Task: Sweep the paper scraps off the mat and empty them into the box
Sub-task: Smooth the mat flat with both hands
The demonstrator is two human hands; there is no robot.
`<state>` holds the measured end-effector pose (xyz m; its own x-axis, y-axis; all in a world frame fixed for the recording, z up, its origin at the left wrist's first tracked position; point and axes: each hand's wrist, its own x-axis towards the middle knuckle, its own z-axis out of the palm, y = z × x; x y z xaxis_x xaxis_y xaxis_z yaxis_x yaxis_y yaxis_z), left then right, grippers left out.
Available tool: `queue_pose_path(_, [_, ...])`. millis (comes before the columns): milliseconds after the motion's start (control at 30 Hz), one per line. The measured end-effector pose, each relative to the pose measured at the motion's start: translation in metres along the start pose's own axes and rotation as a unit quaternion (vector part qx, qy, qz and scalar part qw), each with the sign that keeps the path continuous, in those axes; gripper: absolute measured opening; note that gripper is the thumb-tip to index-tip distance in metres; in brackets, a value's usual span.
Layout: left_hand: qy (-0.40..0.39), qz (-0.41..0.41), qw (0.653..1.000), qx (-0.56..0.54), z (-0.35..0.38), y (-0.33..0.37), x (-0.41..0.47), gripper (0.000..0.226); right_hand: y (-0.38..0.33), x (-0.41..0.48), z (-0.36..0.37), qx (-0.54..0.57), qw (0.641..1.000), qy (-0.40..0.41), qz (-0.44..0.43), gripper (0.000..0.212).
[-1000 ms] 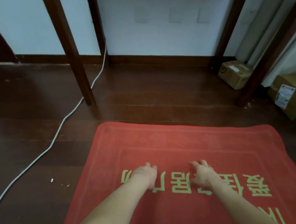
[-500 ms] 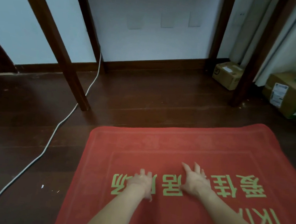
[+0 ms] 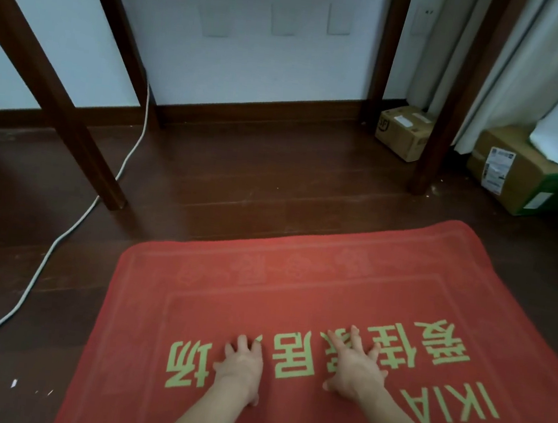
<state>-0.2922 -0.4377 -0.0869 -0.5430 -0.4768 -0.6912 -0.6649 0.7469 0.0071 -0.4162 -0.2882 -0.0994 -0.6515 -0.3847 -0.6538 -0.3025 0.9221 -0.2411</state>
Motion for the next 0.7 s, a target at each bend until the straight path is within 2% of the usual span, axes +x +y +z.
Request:
queue_pose_path(167, [0.012, -0.001, 1.0, -0.013, -0.007, -0.009, 0.008, 0.095, -0.011, 0.008, -0.001, -0.002, 1.0, -0.004, 0.0, 0.099])
queue_pose_path(700, [0.019, -0.007, 1.0, -0.019, -0.016, -0.017, 0.016, 0.104, -0.025, 0.013, -0.004, -0.014, 1.0, -0.014, 0.009, 0.1])
